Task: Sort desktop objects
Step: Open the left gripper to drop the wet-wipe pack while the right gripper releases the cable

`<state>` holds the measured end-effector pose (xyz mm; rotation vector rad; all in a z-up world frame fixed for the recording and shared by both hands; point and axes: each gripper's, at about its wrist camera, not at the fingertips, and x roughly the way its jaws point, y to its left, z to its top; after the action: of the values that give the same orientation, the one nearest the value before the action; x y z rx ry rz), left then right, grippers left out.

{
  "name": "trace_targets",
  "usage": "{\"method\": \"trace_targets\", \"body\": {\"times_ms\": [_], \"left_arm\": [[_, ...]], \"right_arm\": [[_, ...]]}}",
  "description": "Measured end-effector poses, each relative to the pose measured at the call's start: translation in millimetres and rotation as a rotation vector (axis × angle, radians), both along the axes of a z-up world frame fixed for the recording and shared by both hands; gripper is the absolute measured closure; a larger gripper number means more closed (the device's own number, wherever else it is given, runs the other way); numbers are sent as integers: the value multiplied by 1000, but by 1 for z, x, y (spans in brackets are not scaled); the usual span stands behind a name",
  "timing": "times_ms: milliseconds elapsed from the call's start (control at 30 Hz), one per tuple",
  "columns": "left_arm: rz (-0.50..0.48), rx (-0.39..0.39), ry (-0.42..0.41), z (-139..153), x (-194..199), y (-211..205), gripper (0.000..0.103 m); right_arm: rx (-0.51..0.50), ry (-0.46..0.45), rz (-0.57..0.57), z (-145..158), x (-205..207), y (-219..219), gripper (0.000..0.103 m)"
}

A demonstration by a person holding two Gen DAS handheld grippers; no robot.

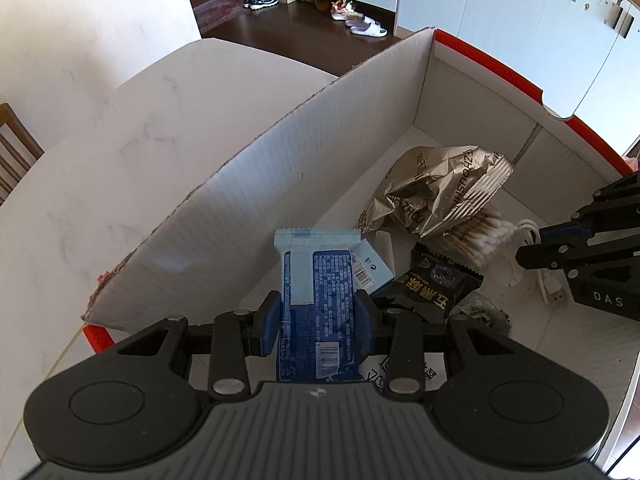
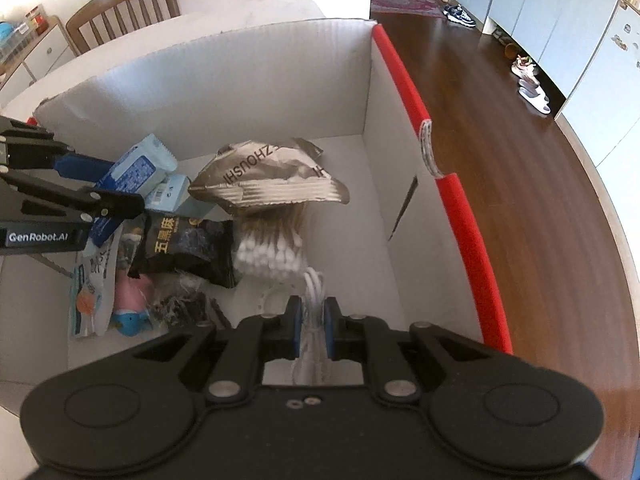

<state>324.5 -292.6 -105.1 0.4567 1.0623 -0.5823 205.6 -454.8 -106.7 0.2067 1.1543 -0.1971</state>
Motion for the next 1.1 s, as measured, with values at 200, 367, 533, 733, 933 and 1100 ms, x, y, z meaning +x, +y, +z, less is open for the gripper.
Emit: {"method": "trace_targets", "body": {"times_ms": [200, 367, 533, 733, 933, 1100], "left_arm": [[0, -2, 1, -1, 2, 0, 65], [-1, 3, 4, -1, 2, 0, 64], [5, 27, 1, -2, 0, 0, 46], [8, 7, -36, 8, -8, 0, 27], [26, -9, -45, 15, -15, 4, 26], [33, -19, -60, 25, -22, 8, 26]], "right_arm": [[-3, 10, 18, 0, 2, 3, 88], [-18, 11, 31, 0, 5, 3, 80], [-10, -2, 28, 6, 3, 2, 72], [1, -28, 34, 14, -2, 1, 66], [9, -67, 50, 26, -10, 2, 61], [13, -96, 63, 35, -17, 5, 55]]}}
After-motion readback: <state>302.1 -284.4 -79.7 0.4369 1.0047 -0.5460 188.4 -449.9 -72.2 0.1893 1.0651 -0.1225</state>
